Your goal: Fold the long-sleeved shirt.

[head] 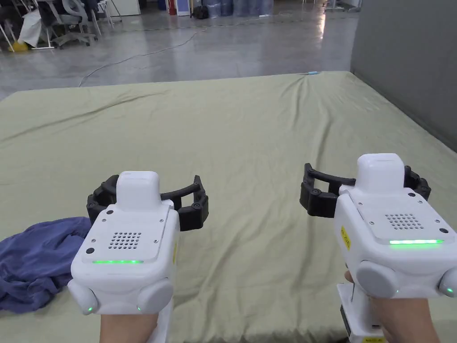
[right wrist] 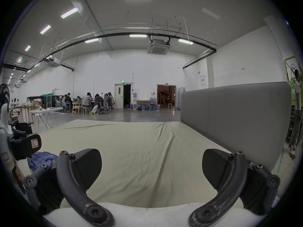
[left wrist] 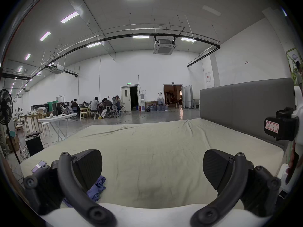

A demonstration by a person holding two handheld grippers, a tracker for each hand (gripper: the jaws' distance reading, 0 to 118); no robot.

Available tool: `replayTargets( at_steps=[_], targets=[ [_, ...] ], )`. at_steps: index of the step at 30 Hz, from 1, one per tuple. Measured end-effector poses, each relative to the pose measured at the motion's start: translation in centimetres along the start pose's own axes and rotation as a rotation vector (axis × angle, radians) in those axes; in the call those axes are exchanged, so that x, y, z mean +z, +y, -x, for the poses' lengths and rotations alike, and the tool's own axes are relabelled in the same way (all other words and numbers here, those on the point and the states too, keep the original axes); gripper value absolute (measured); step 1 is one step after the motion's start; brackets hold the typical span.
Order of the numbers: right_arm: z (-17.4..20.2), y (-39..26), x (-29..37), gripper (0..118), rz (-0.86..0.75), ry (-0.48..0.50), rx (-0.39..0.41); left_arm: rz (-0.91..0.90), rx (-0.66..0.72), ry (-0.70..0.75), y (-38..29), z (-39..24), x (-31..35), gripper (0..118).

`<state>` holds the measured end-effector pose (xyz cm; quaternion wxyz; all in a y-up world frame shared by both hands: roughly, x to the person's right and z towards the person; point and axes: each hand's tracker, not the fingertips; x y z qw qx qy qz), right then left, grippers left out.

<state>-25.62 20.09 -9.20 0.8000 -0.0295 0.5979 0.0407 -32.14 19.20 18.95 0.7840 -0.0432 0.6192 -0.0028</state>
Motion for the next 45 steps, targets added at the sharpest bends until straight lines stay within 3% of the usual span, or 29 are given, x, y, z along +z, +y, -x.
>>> replayTargets(
  at_steps=[45],
  targets=[
    [0.42,0.19,0.65,118,-0.009,0.022,0.051,-0.001,0.013,-0.006,0.16,0.08,0.37,118]
  ],
)
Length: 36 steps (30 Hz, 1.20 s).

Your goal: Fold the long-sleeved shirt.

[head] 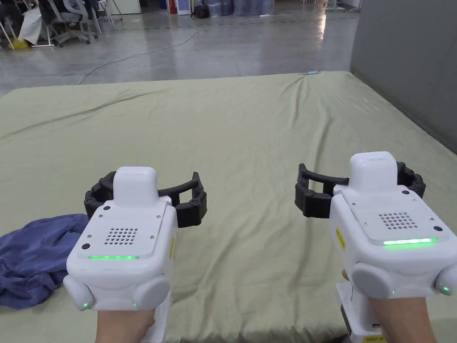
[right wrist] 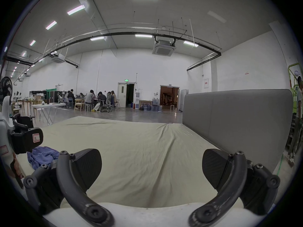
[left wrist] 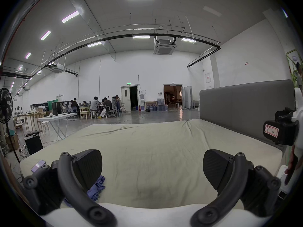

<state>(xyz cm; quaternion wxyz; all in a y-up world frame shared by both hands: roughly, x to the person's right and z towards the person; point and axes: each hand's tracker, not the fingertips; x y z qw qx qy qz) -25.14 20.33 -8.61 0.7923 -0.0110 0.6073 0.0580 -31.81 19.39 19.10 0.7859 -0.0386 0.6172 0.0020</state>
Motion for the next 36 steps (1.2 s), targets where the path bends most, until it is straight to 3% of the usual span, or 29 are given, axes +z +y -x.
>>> replayTargets(
  at_steps=[26,36],
  targets=[
    [-0.9,0.2,-0.8,118,-0.003,-0.017,-0.015,-0.014,-0.04,-0.011,0.7,-1.0,-0.8,118],
    [-1.0,0.1,-0.9,118,-0.004,-0.021,-0.001,0.021,0.019,-0.012,0.2,-0.6,-1.0,118]
  ],
)
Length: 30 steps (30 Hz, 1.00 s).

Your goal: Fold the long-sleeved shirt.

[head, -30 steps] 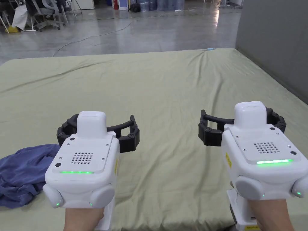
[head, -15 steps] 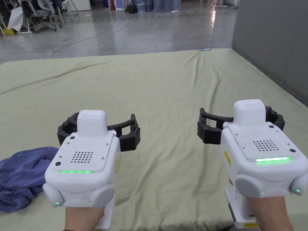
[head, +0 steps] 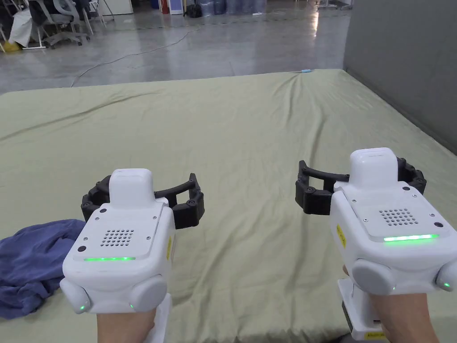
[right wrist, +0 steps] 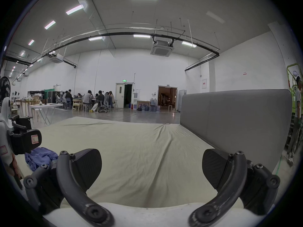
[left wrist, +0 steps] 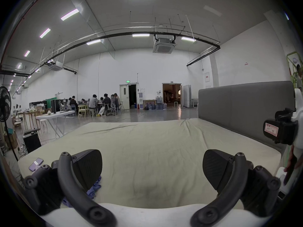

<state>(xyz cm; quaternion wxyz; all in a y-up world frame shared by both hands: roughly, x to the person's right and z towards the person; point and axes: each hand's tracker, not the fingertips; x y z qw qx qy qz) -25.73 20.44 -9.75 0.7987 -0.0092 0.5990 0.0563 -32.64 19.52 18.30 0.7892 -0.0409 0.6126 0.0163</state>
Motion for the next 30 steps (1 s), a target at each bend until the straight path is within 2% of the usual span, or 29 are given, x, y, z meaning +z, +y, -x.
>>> replayTargets(
  at_steps=[3,4,5,6,7,8,13,17,20,25,26,30],
  targets=[
    [0.1,0.0,0.0,118,0.006,-0.005,0.005,0.004,0.008,0.008,0.0,0.1,0.0,117],
    [0.1,0.0,0.0,116,0.012,-0.003,0.002,0.023,0.017,0.015,0.1,0.3,0.2,106],
    [0.0,0.0,0.1,101,0.014,0.002,-0.008,0.064,0.046,0.014,0.5,0.5,0.3,75],
    [-0.1,0.0,0.2,71,0.016,0.008,-0.028,0.063,0.087,-0.015,0.7,0.8,0.4,24],
    [-0.2,0.0,0.0,6,0.022,0.016,-0.046,0.06,0.108,-0.029,0.7,1.2,0.2,0],
    [-0.2,-0.1,-0.3,0,0.04,0.005,-0.057,0.073,0.102,-0.004,0.4,1.2,0.2,0],
    [-1.8,-0.4,-0.3,0,0.045,0.004,-0.07,0.048,0.039,0.005,0.4,1.1,0.1,0],
    [-0.5,0.1,-0.4,0,0.047,0.016,-0.04,0.035,0.092,0.021,0.1,2.4,0.3,0],
    [1.4,0.8,-0.9,0,0.034,0.079,-0.051,0.04,0.111,0.1,0.4,5.0,1.0,0],
    [7.9,2.1,-2.1,0,0.002,0.237,-0.06,0.035,0.092,0.323,1.0,10.9,4.4,0],
    [10.5,2.3,-2.4,0,-0.002,0.274,-0.057,0.038,0.101,0.37,1.0,12.1,5.2,0],
    [17.0,2.6,-1.9,0,-0.017,0.399,-0.034,0.059,0.093,0.487,0.6,15.4,7.7,0]
  ],
)
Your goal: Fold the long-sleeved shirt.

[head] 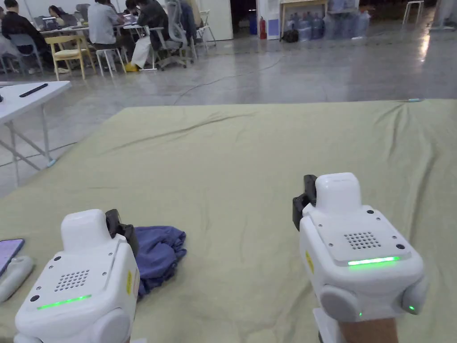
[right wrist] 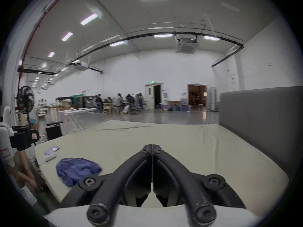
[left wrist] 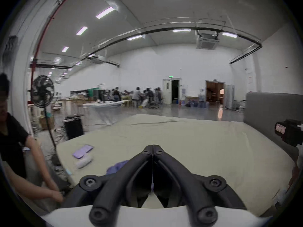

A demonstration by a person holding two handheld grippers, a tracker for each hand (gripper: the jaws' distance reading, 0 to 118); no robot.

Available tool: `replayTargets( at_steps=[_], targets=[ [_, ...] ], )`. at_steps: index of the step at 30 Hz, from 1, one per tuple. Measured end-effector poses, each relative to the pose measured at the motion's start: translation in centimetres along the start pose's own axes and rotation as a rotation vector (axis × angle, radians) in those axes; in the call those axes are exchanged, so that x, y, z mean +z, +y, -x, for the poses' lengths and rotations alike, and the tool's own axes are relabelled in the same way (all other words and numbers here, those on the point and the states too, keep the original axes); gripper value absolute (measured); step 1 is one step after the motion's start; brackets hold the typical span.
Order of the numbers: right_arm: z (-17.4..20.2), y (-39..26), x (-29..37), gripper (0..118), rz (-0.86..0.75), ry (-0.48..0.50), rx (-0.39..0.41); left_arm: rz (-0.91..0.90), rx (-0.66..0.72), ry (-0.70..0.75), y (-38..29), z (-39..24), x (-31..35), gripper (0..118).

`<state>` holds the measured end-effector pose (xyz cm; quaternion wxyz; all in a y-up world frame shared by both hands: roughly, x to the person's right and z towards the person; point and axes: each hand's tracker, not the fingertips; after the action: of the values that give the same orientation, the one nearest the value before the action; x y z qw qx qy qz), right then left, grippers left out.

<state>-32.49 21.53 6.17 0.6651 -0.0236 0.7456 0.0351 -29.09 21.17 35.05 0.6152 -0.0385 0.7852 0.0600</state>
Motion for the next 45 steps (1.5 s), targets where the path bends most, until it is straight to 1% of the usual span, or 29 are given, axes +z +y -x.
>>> replayTargets(
  at_steps=[2,4,7,9,10,11,12,13,14,15,16,19,20,21,22,24,26,28,29,30,31,32,35,38,40,43,45],
  targets=[
    [2.4,-0.1,-0.5,0,-0.01,0.059,0.016,0.029,0.006,-0.006,0.0,1.3,0.1,0],
    [4.1,-0.1,-1.4,0,-0.001,0.082,0.023,0.072,-0.015,0.012,-0.1,1.7,-0.1,0],
    [5.2,0.0,-1.9,0,0.016,0.119,0.009,0.16,-0.071,-0.007,-0.1,2.1,-1.7,0],
    [5.7,0.1,-2.5,0,0.018,0.131,0.004,0.283,-0.12,0.004,0.0,2.4,-4.2,2],
    [5.9,0.0,-2.6,0,0.019,0.139,0.001,0.376,-0.108,0.003,-0.2,2.7,-6.3,22],
    [6.0,-0.1,-2.9,0,0.018,0.148,-0.005,0.43,-0.052,-0.02,-0.5,3.2,-8.2,51],
    [6.2,-0.3,-3.2,0,0.018,0.152,-0.01,0.496,0.009,-0.056,-1.0,3.7,-10.2,87],
    [6.3,-0.5,-3.4,0,0.021,0.153,-0.013,0.601,0.043,-0.078,-1.9,4.1,-12.5,108],
    [6.3,-0.8,-3.7,0,0.032,0.154,-0.015,0.627,0.076,-0.11,-2.6,4.5,-14.6,108],
    [6.3,-1.0,-3.9,0,0.042,0.159,-0.016,0.637,0.06,-0.119,-3.3,4.6,-16.2,108],
    [6.3,-1.4,-4.2,0,0.053,0.163,-0.014,0.639,0.074,-0.113,-4.2,4.9,-18.0,108],
    [6.1,-2.6,-4.9,0,0.091,0.158,0.004,0.765,-0.042,-0.021,-7.1,5.3,-22.9,108],
    [6.2,-3.1,-5.3,0,0.103,0.146,0.007,0.818,-0.106,0.015,-8.1,5.2,-24.4,108],
    [6.1,-3.5,-5.5,0,0.11,0.144,0.005,0.853,-0.135,0.0,-9.1,5.2,-25.5,108],
    [5.9,-3.9,-5.8,0,0.12,0.15,0.005,0.875,-0.135,-0.011,-10.0,5.3,-26.4,108],
    [6.1,-4.7,-6.7,0,0.148,0.152,0.015,0.931,-0.083,-0.022,-11.8,5.5,-27.9,104],
    [6.2,-5.2,-7.5,0,0.173,0.154,0.03,0.961,-0.08,0.039,-13.0,5.6,-28.6,88],
    [6.5,-5.4,-7.8,0,0.185,0.154,0.037,0.952,-0.063,0.036,-12.6,5.5,-28.7,72],
    [6.6,-5.4,-7.9,0,0.185,0.15,0.038,0.939,-0.051,0.049,-11.9,5.5,-28.6,56],
    [6.7,-5.5,-7.9,0,0.181,0.148,0.036,0.913,-0.033,0.059,-11.1,5.7,-28.0,27],
    [6.7,-5.4,-7.8,0,0.176,0.147,0.029,0.859,0.028,0.036,-10.1,6.0,-27.6,13],
    [6.7,-5.4,-7.6,0,0.173,0.151,0.021,0.829,0.062,0.02,-9.3,6.1,-27.1,12],
    [6.6,-5.1,-7.1,0,0.162,0.154,0.006,0.746,0.05,-0.048,-6.1,5.1,-25.3,12],
    [5.7,-4.5,-6.1,0,0.146,0.142,-0.002,0.665,0.097,-0.18,-2.0,2.5,-23.2,12],
    [4.6,-3.9,-5.1,0,0.133,0.117,-0.02,0.61,0.123,-0.285,0.4,-0.2,-21.3,12],
    [2.2,-2.8,-3.5,0,0.112,0.069,-0.056,0.57,0.083,-0.457,3.1,-6.1,-18.7,12],
    [0.0,-2.0,-1.8,0,0.084,0.016,-0.056,0.568,0.068,-0.568,4.1,-11.1,-17.1,12]
  ],
)
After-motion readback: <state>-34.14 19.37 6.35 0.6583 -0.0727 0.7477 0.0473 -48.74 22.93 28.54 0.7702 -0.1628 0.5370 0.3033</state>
